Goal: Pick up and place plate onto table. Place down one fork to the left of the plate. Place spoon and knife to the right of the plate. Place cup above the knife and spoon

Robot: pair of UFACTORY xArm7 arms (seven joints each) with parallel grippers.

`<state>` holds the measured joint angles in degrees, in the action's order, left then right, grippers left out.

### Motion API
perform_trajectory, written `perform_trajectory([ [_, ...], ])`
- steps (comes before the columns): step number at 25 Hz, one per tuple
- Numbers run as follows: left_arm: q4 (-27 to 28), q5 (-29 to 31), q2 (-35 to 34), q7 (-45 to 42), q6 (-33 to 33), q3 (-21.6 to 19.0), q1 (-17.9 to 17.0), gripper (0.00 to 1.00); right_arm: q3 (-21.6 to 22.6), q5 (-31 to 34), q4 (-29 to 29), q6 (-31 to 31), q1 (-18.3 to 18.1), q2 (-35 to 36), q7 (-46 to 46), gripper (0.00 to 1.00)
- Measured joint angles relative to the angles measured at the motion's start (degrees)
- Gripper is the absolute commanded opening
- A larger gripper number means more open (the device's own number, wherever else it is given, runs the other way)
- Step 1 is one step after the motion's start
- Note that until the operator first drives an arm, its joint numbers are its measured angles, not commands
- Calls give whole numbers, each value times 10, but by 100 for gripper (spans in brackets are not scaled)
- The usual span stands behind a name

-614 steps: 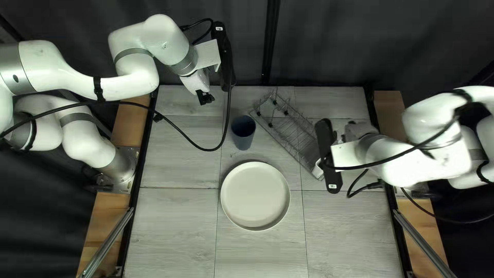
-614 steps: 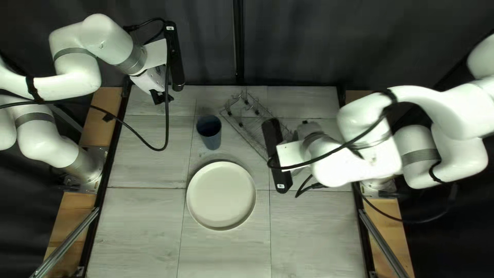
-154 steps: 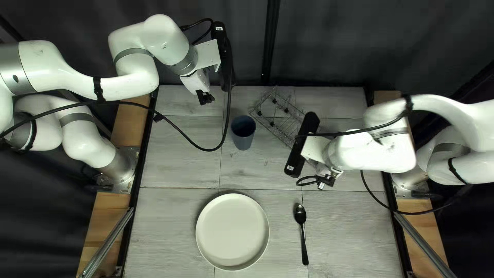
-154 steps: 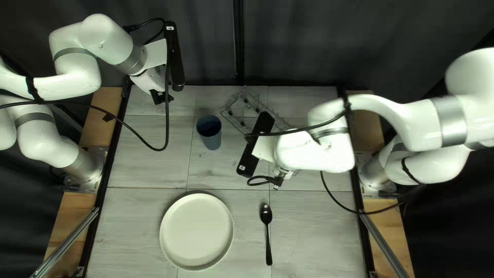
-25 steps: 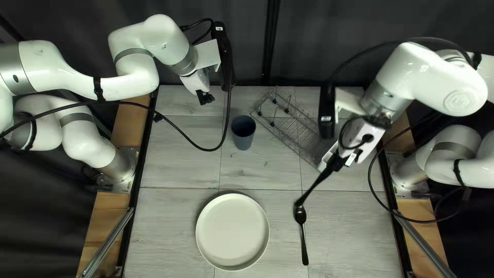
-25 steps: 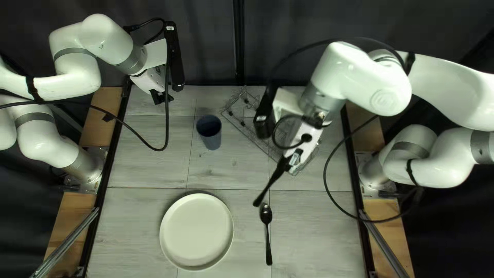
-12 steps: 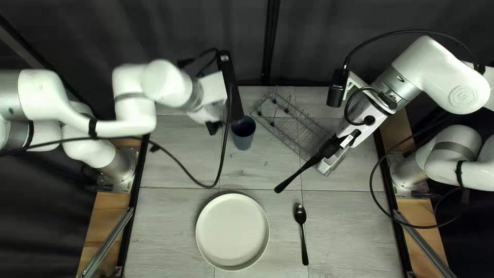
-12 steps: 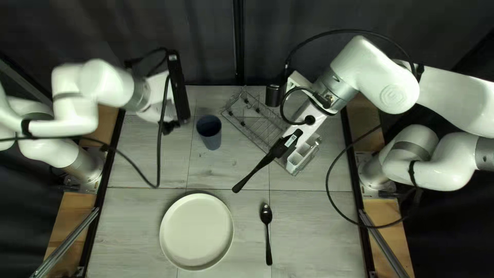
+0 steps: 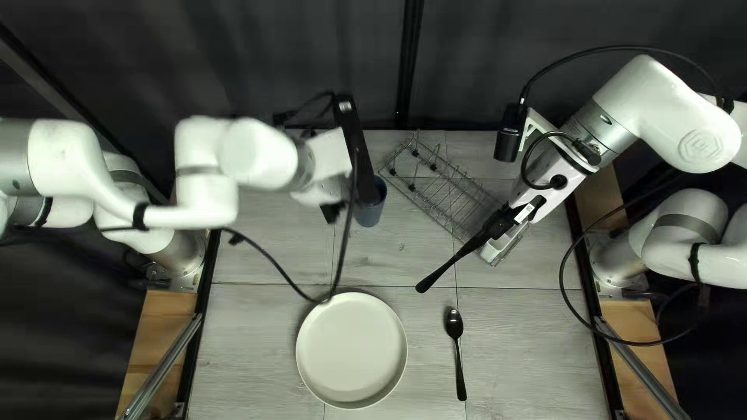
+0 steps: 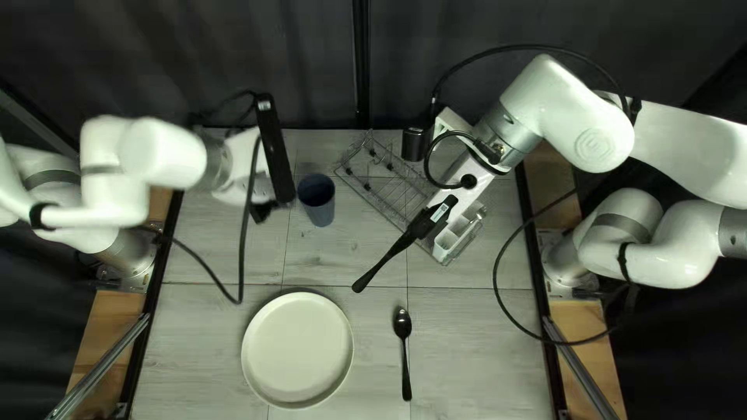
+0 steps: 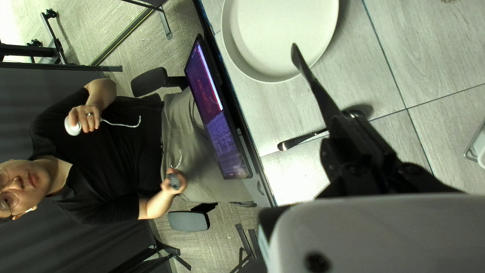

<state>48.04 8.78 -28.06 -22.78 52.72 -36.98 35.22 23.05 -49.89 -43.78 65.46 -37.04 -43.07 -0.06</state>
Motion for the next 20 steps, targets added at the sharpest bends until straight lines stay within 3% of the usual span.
perform_trajectory([
  [9, 17, 3, 23, -24, 2, -17, 9, 100, 0, 0, 0, 0, 0, 0, 0, 0],
  [16, 148, 100, 152, -217, 86, -168, 64, 100, 0, 0, 0, 0, 0, 0, 0, 0],
  [20, 191, 169, 212, -309, 118, -226, 77, 100, 0, 0, 0, 0, 0, 0, 0, 0],
])
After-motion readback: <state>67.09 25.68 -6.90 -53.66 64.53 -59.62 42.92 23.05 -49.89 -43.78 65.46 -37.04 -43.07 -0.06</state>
